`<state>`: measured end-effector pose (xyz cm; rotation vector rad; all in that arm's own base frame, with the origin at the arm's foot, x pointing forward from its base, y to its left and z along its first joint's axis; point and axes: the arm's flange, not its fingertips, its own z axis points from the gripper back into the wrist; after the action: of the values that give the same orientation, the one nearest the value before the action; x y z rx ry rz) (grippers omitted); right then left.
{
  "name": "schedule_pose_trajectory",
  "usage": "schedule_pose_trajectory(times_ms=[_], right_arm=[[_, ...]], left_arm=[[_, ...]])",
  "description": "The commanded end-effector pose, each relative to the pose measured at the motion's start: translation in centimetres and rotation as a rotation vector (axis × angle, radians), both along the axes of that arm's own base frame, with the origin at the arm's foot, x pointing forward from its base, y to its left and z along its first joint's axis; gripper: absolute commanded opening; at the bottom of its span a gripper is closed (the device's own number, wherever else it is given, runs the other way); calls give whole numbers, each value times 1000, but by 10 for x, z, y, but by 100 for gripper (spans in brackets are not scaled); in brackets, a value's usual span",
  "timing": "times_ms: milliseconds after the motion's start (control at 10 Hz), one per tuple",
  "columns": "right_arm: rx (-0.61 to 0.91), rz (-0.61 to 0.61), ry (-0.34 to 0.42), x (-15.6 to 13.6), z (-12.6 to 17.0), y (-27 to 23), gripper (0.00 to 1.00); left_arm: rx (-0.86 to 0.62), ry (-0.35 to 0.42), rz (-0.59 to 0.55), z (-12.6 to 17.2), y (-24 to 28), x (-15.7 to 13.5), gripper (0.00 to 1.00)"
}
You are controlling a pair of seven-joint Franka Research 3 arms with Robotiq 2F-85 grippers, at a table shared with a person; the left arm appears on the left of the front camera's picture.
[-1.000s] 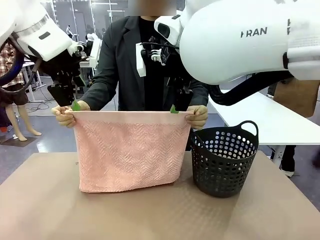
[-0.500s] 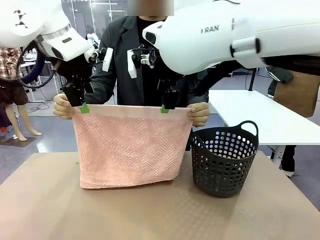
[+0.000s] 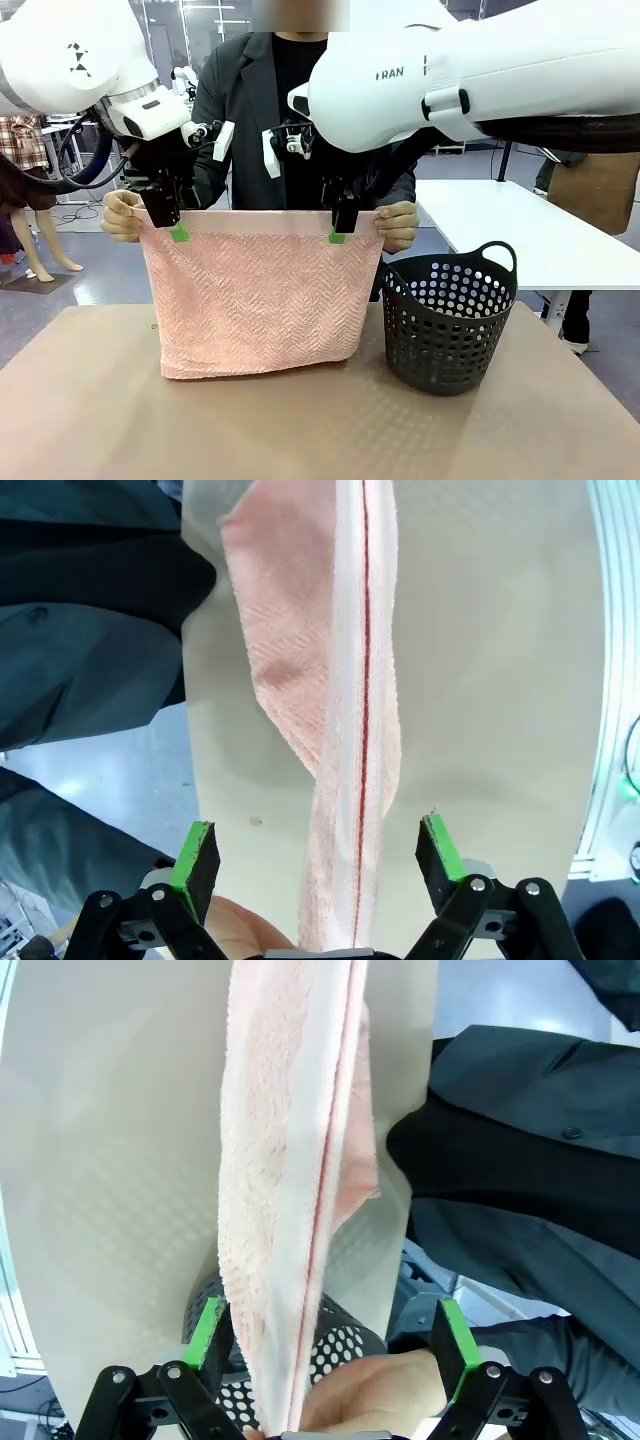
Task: Fold the towel.
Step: Release the end of the 100 cm Hotel Towel you were holding and grab the top end of the folded side.
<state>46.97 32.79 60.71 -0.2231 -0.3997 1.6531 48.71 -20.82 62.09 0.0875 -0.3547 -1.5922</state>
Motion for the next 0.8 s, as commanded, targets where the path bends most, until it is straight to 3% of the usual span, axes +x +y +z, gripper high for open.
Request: schedule_pose_trajectory(times_ms=[0,100,200,300,500,600,700], right_arm=[[9,8,59,9,-5,-1,100],[-9,2,70,11,-10,-2,58],[-9,-6,86,13,-13,-3,40],[-2,-10,91,13,-14,-3,0],[6,-18,98,13,-13,-5,0],[4,-20,96,12,-13,-5,13],[6,-21,94,11,-13,-6,3]], left_arm=[[-38,3,-11,-5,7,0,81],[-37,9,0,-12,9,1,40],[-57,10,-1,-16,11,1,21],[-45,13,2,-19,12,1,0],[-42,10,6,-21,15,1,0],[-40,8,10,-21,15,0,3],[-43,0,6,-19,15,0,0]])
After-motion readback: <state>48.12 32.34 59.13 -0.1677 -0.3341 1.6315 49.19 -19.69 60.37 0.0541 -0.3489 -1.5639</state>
